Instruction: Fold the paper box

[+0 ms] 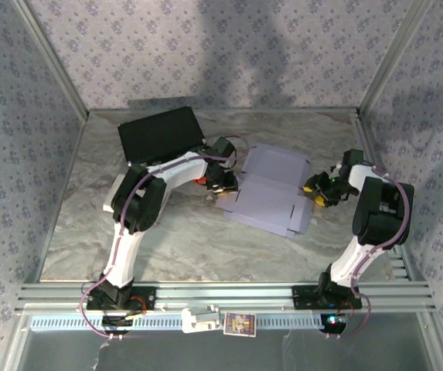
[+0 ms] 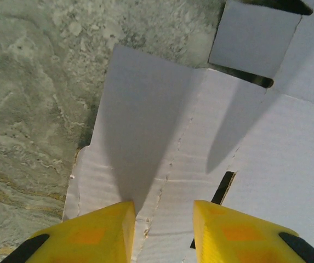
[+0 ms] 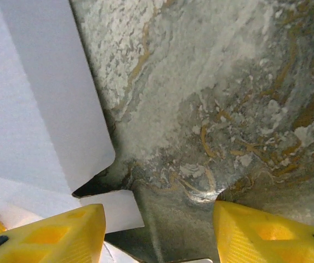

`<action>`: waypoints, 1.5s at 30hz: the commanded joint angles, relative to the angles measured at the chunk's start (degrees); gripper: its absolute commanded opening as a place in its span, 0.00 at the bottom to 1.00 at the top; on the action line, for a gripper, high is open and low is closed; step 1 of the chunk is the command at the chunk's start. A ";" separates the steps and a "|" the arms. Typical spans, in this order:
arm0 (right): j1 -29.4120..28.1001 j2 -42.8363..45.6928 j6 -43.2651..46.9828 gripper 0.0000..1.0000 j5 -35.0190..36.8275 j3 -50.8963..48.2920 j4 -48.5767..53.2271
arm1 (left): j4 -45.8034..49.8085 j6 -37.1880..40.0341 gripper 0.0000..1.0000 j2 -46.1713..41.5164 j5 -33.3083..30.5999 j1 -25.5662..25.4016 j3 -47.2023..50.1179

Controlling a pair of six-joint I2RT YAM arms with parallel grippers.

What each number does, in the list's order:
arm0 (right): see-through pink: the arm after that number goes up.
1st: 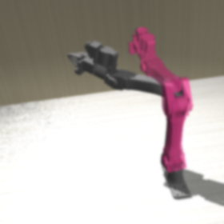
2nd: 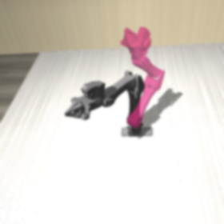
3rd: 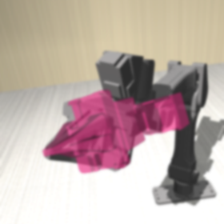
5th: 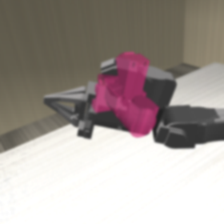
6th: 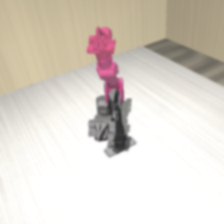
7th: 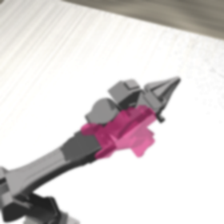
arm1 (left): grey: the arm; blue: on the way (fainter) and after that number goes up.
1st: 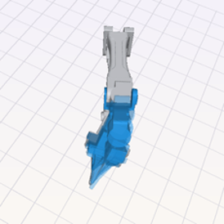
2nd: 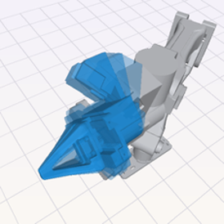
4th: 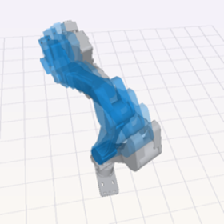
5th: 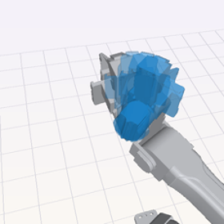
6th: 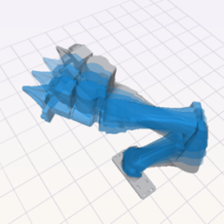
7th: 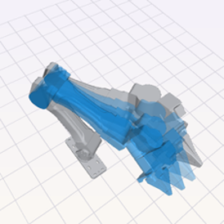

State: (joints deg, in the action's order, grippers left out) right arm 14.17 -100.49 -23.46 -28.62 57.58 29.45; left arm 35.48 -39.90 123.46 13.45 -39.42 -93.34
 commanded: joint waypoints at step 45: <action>-4.60 -1.64 2.11 0.52 5.08 3.97 7.28 | 2.09 1.84 0.33 -0.67 -2.42 -1.44 2.90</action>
State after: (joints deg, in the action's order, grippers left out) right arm 9.13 -103.18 -22.15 -24.18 62.28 32.25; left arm 34.94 -38.59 123.39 12.36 -40.29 -91.96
